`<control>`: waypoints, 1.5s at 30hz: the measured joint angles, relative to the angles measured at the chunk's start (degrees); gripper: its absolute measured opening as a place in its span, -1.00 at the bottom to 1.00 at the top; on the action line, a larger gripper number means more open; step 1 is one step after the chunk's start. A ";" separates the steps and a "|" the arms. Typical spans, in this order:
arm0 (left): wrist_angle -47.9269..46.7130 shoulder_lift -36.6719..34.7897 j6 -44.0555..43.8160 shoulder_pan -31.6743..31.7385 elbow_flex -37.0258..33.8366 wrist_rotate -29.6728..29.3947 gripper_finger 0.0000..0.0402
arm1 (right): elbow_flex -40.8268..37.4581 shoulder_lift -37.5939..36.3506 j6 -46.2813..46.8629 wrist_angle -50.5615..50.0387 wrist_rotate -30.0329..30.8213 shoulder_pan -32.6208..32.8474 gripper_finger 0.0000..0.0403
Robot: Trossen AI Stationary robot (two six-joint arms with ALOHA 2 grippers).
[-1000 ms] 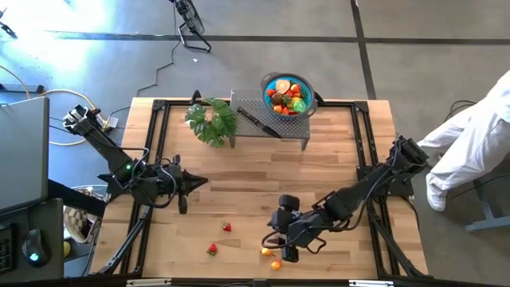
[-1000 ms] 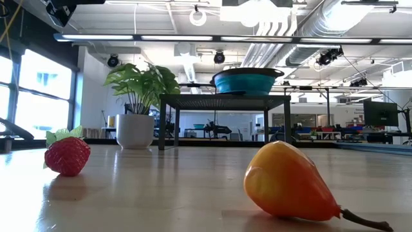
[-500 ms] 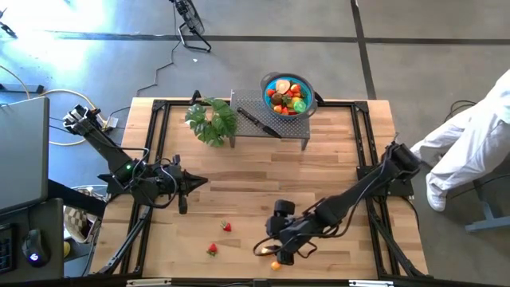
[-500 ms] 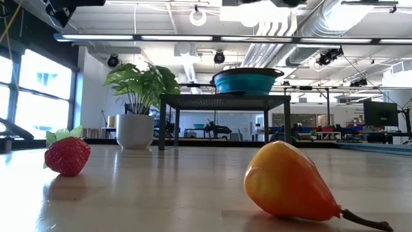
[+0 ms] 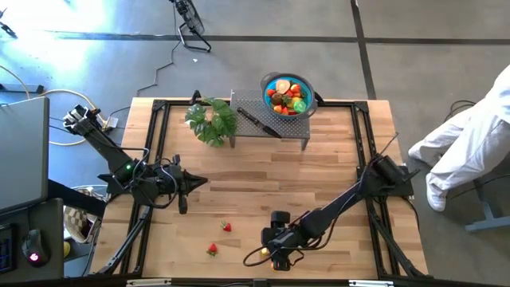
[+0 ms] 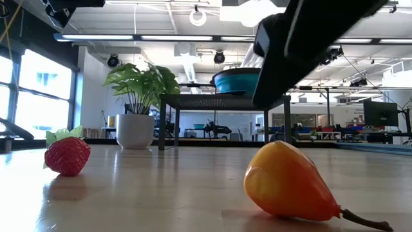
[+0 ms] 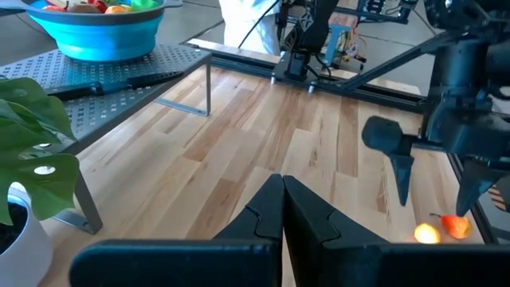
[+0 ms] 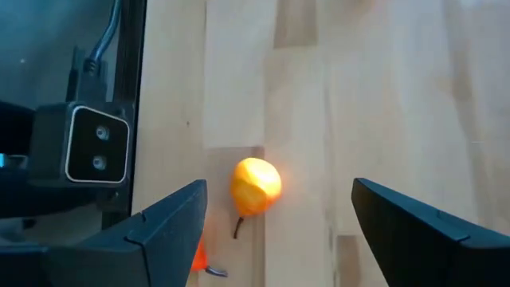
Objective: Pick & Place Fruit
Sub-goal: Put the yellow pear in the blue bowl on the shelf
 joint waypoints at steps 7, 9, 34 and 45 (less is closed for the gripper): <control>-0.51 0.00 0.00 0.02 -0.02 0.02 -1.00 | 0.00 2.68 -0.13 2.07 -1.23 0.31 0.51; -0.85 0.00 0.00 0.02 0.00 0.01 -1.00 | -0.02 3.02 -0.13 2.20 -1.23 0.34 0.51; -2.98 -0.02 -0.35 0.00 -0.02 0.04 -1.00 | -0.07 7.26 0.50 5.04 -0.89 0.35 0.51; -2.98 -0.02 -0.37 0.00 0.00 0.02 -1.00 | -0.07 7.26 0.50 5.01 -1.42 0.35 0.27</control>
